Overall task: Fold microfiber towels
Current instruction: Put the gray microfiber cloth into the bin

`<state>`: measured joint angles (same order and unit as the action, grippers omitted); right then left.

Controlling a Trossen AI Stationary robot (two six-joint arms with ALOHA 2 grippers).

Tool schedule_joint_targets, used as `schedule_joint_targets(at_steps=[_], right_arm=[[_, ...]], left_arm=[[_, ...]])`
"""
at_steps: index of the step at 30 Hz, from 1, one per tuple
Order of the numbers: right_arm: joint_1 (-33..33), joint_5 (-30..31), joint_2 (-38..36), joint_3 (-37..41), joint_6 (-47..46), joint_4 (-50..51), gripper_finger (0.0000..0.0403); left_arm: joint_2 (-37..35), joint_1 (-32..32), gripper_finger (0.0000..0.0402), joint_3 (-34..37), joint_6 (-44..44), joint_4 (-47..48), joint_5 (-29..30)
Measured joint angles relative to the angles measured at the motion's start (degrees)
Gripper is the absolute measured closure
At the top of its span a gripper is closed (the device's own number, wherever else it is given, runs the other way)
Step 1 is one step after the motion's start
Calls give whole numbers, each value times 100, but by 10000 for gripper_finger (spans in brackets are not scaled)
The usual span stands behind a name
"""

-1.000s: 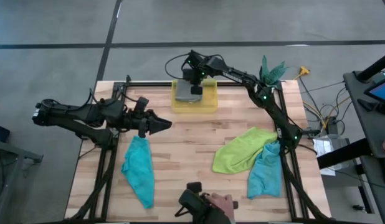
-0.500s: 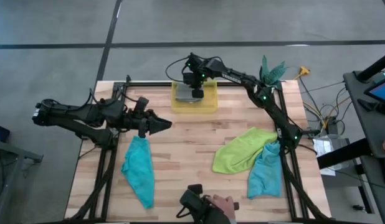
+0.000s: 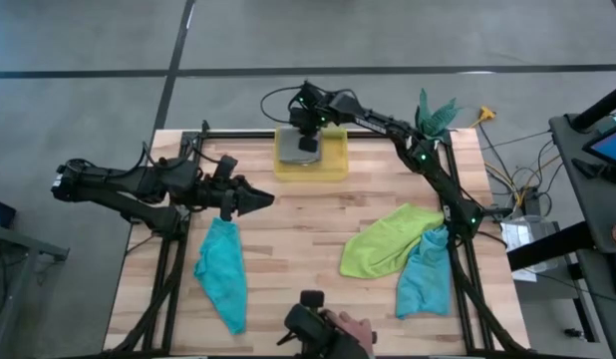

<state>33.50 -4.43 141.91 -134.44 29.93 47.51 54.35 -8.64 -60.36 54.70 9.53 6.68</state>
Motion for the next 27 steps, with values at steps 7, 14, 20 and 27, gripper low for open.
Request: schedule_joint_targets(at_steps=[7,14,20,27], right_arm=[[2,-11,-112,-56,-178,-1,341],[-1,-250,-123,-51,-401,108,311],[-45,-1065,-170,-46,-1498,322,299],[-211,-270,-18,4,-2063,688,369]], left_arm=[[0,0,262,0,-11,1,2],[0,0,262,0,-9,-3,4],[0,0,262,0,-79,-5,13],[0,0,262,0,-107,-4,28]])
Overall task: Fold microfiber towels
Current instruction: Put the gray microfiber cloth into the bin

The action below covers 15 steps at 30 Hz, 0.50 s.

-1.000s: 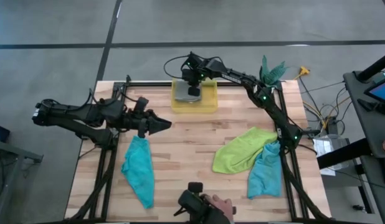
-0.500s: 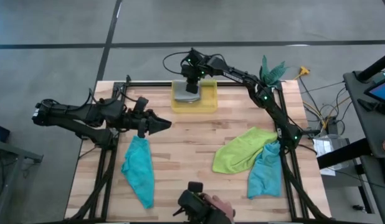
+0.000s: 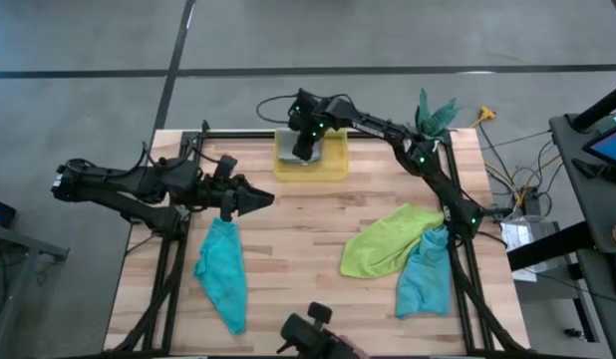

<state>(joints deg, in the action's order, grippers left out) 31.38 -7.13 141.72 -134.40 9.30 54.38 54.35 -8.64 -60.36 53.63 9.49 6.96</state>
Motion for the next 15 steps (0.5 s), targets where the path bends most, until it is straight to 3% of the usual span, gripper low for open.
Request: schedule_joint_targets(at_steps=[2,9,15], right_arm=[[6,86,12,1,-656,-75,387],[-27,113,175,-1,-3232,-99,390],[-87,166,209,-5,-4190,-48,390]], left_arm=[[0,2,262,0,-2,-1,0],[0,0,262,0,-4,-1,0],[0,0,262,0,-4,-3,0]])
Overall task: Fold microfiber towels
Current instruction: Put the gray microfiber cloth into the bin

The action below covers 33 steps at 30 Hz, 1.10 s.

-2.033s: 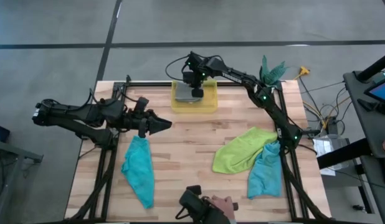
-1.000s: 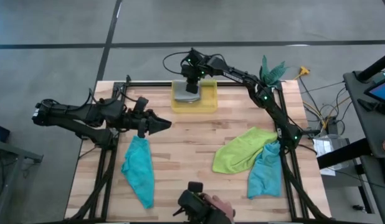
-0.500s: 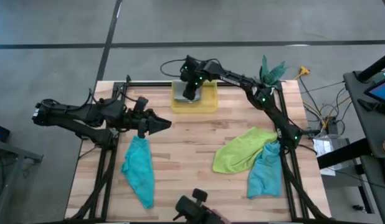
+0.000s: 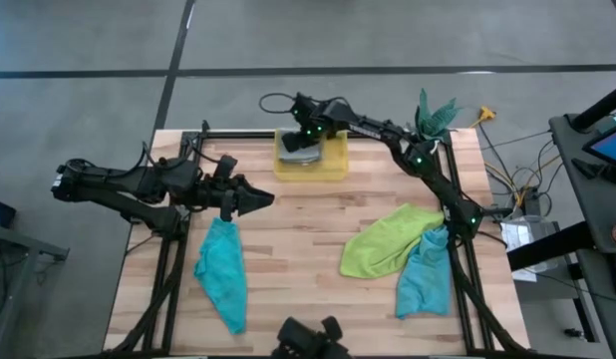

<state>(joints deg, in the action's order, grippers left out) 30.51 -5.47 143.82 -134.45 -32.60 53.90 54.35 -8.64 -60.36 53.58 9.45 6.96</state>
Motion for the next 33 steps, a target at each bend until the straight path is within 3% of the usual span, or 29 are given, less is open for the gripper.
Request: schedule_joint_targets(at_steps=[6,21,33], right_arm=[[-40,426,8,2,-355,28,391],[-544,583,41,-44,-1147,82,392],[-583,788,121,-53,-1751,-130,392]], left_arm=[[-4,0,262,0,2,-2,-2],[-17,-4,262,0,0,-2,-73],[-171,-55,262,2,-65,5,-257]])
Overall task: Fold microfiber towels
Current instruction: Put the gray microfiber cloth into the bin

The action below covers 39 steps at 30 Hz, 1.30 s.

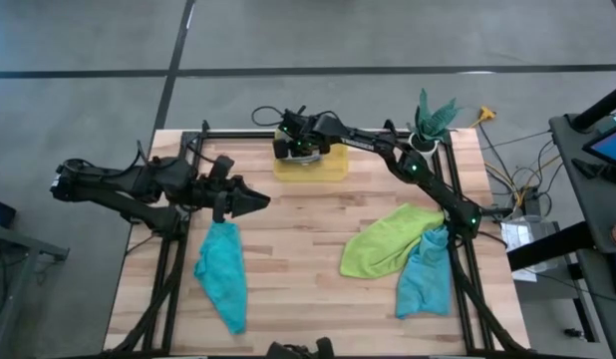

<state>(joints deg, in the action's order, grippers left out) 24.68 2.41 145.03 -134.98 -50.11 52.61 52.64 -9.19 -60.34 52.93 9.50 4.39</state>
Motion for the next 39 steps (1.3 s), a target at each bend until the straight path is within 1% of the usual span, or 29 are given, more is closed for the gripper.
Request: schedule_joint_targets(at_steps=[2,4,6,9,11,13,16,19,24,25,27,30,32,35,37,39], right_arm=[[-44,-55,-56,2,142,14,392],[-115,55,-235,3,362,49,392],[-173,415,-519,3,584,238,392],[-206,1154,-1019,1,877,609,392],[-181,1463,-1329,1,1051,805,392],[-148,1568,-1619,1,1199,1027,392],[-124,1578,-2063,8,1416,1377,392],[-106,1589,-2534,15,1635,1649,392],[-101,1721,-3416,14,2177,1600,392],[-99,1725,-3564,14,2268,1599,392],[-99,1732,-3765,14,2447,1604,392],[-102,1720,-3958,17,2714,1704,392],[-102,1716,-4044,18,2813,1864,392],[-104,1710,-4085,18,2894,2017,392],[-105,1668,-4085,24,3092,2058,392],[-115,1655,-4085,27,3308,2070,392]], left_arm=[[-60,1,262,0,-209,7,64],[-112,25,262,0,-423,75,357],[-154,85,262,0,-677,127,878],[-196,210,262,0,-912,289,1658],[-178,327,264,0,-983,461,2027],[-54,483,271,0,-983,514,2203],[270,781,291,-39,-867,599,2214],[711,1097,323,-183,-694,829,2116],[1703,1595,388,-427,-823,1157,1750],[1914,1703,394,-464,-836,1200,1686],[2323,1940,397,-562,-628,1384,1541],[2902,2305,400,-830,-150,1718,1167],[3250,2479,401,-1092,-96,1965,1039],[3757,2648,401,-1715,-414,2489,1053],[4111,2744,401,-2240,-756,2859,1176],[4507,2854,401,-2781,-877,3272,1260]])
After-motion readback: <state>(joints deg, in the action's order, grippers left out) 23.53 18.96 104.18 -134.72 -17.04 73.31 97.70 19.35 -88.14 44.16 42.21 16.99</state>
